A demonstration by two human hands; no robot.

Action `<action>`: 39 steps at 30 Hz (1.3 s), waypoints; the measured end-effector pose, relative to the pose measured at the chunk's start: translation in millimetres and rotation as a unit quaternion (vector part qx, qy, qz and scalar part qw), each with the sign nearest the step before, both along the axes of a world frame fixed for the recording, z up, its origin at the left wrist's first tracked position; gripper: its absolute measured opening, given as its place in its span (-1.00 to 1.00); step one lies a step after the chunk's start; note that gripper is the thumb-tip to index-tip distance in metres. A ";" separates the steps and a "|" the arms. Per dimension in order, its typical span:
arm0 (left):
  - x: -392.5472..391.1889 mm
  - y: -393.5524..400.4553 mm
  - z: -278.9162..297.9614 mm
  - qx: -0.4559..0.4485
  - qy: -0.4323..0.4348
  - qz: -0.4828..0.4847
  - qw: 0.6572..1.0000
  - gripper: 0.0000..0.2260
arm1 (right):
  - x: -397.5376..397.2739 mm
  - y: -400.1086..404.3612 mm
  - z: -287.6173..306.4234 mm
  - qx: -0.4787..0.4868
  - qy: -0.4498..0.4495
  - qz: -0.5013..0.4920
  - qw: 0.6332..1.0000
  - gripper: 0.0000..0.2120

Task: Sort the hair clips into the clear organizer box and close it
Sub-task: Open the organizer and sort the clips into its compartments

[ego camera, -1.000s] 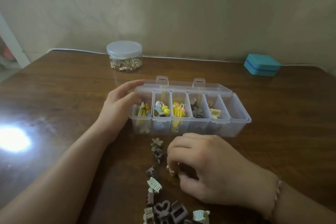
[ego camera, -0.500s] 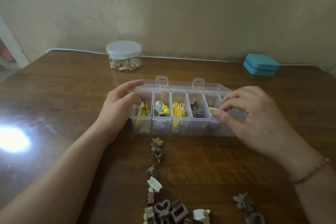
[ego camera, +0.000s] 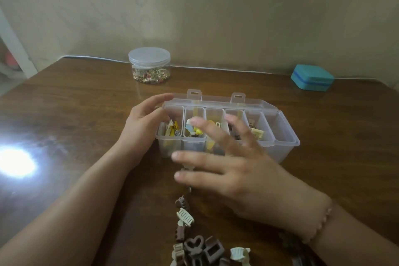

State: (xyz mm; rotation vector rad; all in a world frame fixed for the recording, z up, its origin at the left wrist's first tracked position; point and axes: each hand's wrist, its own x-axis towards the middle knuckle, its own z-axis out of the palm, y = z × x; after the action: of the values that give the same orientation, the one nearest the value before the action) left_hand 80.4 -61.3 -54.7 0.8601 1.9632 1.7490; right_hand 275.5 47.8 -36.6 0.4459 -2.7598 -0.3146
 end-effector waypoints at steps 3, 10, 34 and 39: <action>-0.7 1.3 -1.0 0.000 0.004 0.000 1.000 -0.54 | -2.7 1.1 -8.9 0.026 -0.034 0.033 0.999 -0.67; -1.6 2.9 -2.2 -0.010 0.001 0.010 1.000 -0.56 | 3.1 18.0 0.7 -0.128 0.095 0.039 0.986 -0.91; 1.1 1.8 1.5 0.013 -0.005 -0.003 1.000 -0.44 | 5.0 -0.3 2.0 -0.139 -0.124 0.060 0.981 -0.56; 1.5 0.9 1.7 0.001 -0.004 -0.007 1.000 -0.44 | 0.4 -0.9 -12.2 -0.140 -0.152 0.059 0.977 -0.66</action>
State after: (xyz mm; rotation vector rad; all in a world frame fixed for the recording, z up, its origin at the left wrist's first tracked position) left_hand 81.9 -60.4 -53.0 0.8635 1.9473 1.7437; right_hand 275.8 46.9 -48.8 0.6244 -2.9890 0.1882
